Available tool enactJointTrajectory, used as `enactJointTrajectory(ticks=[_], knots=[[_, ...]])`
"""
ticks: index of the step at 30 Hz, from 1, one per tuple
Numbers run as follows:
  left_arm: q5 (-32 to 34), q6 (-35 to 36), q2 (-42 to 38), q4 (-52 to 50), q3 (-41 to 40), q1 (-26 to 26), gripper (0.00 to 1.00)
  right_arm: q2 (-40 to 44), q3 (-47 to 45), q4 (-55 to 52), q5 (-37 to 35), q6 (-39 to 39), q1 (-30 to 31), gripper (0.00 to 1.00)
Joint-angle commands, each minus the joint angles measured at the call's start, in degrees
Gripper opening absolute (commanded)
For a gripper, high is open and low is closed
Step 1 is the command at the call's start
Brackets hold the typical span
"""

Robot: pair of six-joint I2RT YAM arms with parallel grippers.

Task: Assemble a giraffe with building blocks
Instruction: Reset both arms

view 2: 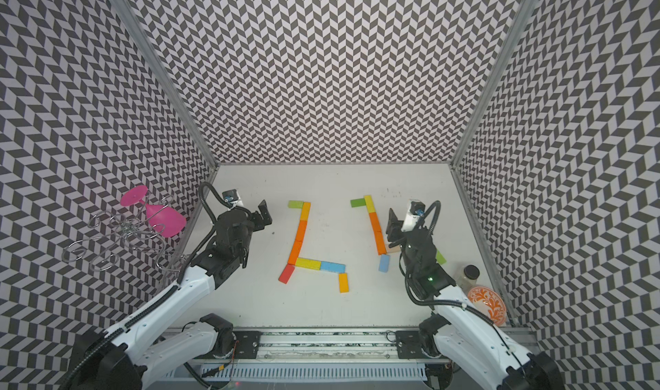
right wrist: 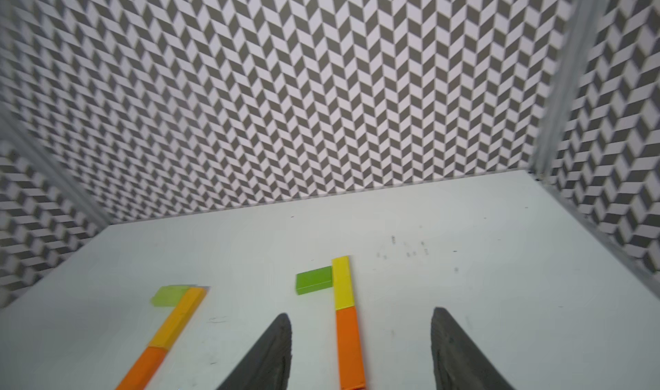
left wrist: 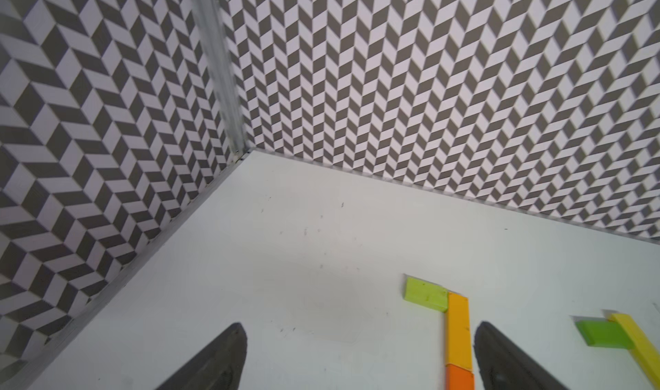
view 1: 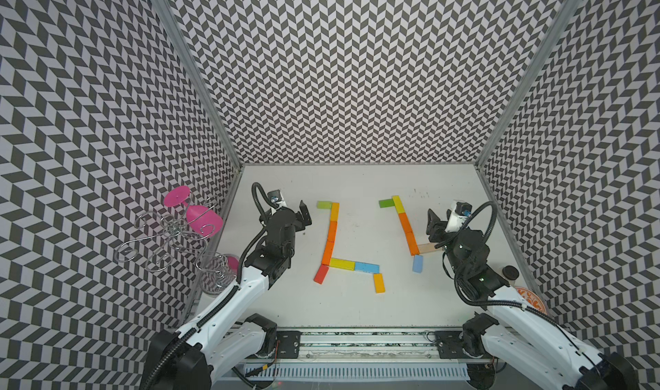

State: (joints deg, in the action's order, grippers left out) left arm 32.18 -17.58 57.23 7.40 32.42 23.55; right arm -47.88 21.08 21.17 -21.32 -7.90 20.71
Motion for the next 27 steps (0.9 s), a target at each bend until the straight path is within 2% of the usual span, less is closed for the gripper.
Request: enactJointTrajectory(ticks=[1,4,7,9,12,14,18,21,24,27], knots=[[6.3,1.6,-2.1,16.4,-7.1,-0.4,1.00,-0.4,-5.9,14.9,-0.8,4.2,-6.7,0.65],[9.4,4.2,-1.7,24.8,-13.7,-1.1,1.00,-3.8,-10.9,22.9,-0.4,4.7,-10.9,0.67],[10.1,4.2,-0.1,27.9,-16.7,-3.6,1.00,-10.1,-11.0,25.0,-0.3,3.7,-14.0,0.68],[8.3,3.9,-0.2,27.5,-16.7,-5.6,1.00,-15.4,-12.7,33.0,-0.3,3.5,-15.1,0.69],[7.1,7.2,-0.6,32.7,-18.8,-8.3,1.00,-23.6,-13.9,44.2,0.4,3.5,-15.6,0.69],[5.0,7.8,0.3,36.0,-21.0,-11.5,1.00,-27.3,-13.1,48.9,2.1,5.1,-15.6,0.69],[-0.1,7.0,5.7,46.2,-25.2,-16.9,1.00,-33.1,-9.9,49.0,5.0,5.4,-16.3,0.69],[-2.5,9.5,10.7,54.5,-26.3,-19.5,1.00,-38.4,-10.4,54.8,7.0,6.1,-16.5,0.69],[-8.9,10.1,14.5,60.2,-26.1,-22.3,1.00,-42.6,-11.2,62.7,9.9,8.0,-16.5,0.71],[-15.4,9.5,19.3,65.3,-25.6,-24.3,1.00,-40.9,-8.9,55.1,11.3,8.1,-16.6,0.75]])
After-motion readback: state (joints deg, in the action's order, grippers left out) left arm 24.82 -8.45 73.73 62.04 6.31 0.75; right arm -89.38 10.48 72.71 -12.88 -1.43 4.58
